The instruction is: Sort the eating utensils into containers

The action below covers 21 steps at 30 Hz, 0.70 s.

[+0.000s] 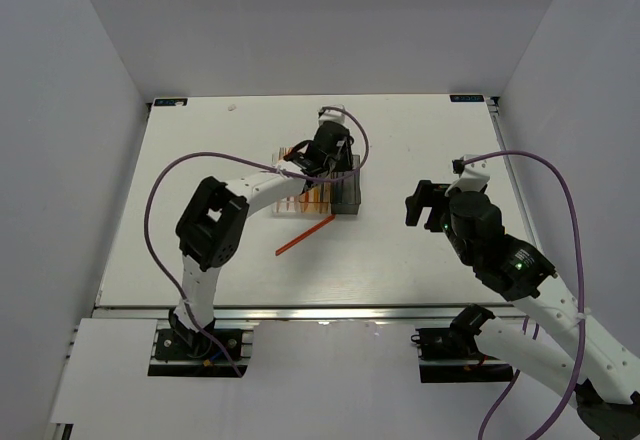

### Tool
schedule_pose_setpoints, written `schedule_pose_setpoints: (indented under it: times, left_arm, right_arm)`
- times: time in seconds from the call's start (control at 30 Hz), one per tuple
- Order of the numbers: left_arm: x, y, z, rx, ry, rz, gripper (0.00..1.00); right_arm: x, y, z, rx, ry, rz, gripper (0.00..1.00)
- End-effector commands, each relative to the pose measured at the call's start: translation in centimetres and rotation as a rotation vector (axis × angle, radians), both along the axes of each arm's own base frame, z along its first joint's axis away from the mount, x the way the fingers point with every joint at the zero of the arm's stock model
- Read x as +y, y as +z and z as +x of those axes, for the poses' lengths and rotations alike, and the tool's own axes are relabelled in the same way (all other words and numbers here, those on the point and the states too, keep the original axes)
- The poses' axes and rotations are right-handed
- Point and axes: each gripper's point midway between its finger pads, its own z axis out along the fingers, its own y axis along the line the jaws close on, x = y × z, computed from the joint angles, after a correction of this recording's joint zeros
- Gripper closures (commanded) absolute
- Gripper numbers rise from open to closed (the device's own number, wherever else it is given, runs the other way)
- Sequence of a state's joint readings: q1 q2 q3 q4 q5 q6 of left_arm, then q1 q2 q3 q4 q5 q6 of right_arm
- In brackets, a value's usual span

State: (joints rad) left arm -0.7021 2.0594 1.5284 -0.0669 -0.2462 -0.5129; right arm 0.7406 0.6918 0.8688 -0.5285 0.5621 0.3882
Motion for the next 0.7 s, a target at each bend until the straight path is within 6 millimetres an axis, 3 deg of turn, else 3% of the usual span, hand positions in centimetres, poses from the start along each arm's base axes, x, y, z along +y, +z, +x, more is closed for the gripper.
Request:
schedule_pose_setpoints:
  times: [0.0, 0.1, 0.13, 0.2, 0.23, 0.3, 0.37, 0.4, 0.43, 0.5, 0.57, 0.67]
  left_arm:
    - [0.0, 8.7, -0.6, -0.131, -0.029, -0.1, 0.55]
    - [1.0, 9.3, -1.6, -0.125, -0.057, -0.037, 0.45]
    - [1.6, 10.4, -2.2, -0.142, -0.076, -0.011, 0.42]
    - [3.2, 9.1, -4.2, -0.071, -0.108, 0.078, 0.25]
    - [4.1, 10.1, -5.3, -0.076, -0.144, 0.116, 0.24]
    - [6.0, 8.3, -8.7, 0.028, -0.226, 0.215, 0.17]
    - [8.6, 6.8, -12.3, 0.092, -0.306, 0.301, 0.16]
    - [9.8, 4.7, -14.2, 0.15, -0.338, 0.337, 0.16]
    - [10.6, 5.0, -15.3, 0.145, -0.361, 0.342, 0.16]
    - [11.4, 2.7, -17.6, 0.2, -0.421, 0.352, 0.2]
    - [11.6, 2.5, -17.8, 0.173, -0.407, 0.333, 0.26]
    - [11.5, 0.5, -18.1, 0.199, -0.398, 0.314, 0.34]
  right_arm:
    - [0.3, 0.8, 0.3, -0.033, 0.006, 0.021, 0.11]
    - [0.4, 0.7, 0.3, -0.03, 0.012, 0.019, 0.11]
    - [0.5, 0.8, 0.3, -0.031, 0.015, 0.021, 0.11]
    - [0.5, 0.9, 0.3, -0.034, 0.023, 0.021, 0.11]
    - [0.7, 0.9, 0.1, -0.035, 0.036, 0.025, 0.11]
    - [0.9, 0.9, 0.0, -0.034, 0.053, 0.029, 0.11]
    - [1.6, 1.0, -0.2, -0.037, 0.094, 0.044, 0.11]
    - [2.0, 1.0, -0.3, -0.041, 0.11, 0.053, 0.11]
    - [2.1, 1.0, -0.3, -0.043, 0.116, 0.058, 0.11]
    - [2.6, 1.0, -0.2, -0.046, 0.132, 0.068, 0.11]
    - [2.9, 0.7, -0.1, -0.045, 0.142, 0.072, 0.11]
    - [3.7, 0.1, 0.0, -0.028, 0.164, 0.081, 0.11]
